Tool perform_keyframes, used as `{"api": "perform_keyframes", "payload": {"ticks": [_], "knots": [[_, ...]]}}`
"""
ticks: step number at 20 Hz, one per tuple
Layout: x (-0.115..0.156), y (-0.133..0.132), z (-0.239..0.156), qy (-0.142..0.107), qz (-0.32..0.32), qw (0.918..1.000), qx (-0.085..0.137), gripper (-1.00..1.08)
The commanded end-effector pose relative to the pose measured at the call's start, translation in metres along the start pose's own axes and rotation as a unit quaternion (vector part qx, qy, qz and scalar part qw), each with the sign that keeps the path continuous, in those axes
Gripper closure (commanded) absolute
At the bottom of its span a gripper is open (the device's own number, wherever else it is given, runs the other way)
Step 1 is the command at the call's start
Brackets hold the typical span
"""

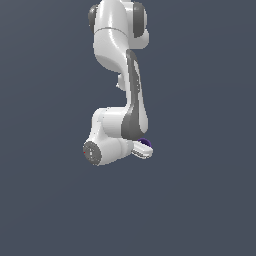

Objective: Pick up the object and move it to a goal position.

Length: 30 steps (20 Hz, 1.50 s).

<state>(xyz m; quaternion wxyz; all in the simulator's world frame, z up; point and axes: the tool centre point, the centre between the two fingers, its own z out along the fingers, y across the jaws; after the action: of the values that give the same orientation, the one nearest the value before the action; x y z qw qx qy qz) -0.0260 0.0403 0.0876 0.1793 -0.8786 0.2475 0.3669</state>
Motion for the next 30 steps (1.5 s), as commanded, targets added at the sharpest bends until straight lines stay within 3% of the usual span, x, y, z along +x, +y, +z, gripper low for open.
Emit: {"api": "perform_keyframes", "payload": {"ticks": [1, 23, 30], "knots": [[-0.008, 0.011, -0.011, 0.001, 0.000, 1.0000, 0.001, 1.08], [-0.123, 0.172, -0.163, 0.000, 0.002, 1.0000, 0.002, 1.08], [-0.144, 0.204, -0.195, 0.001, 0.001, 1.0000, 0.001, 1.08]]}}
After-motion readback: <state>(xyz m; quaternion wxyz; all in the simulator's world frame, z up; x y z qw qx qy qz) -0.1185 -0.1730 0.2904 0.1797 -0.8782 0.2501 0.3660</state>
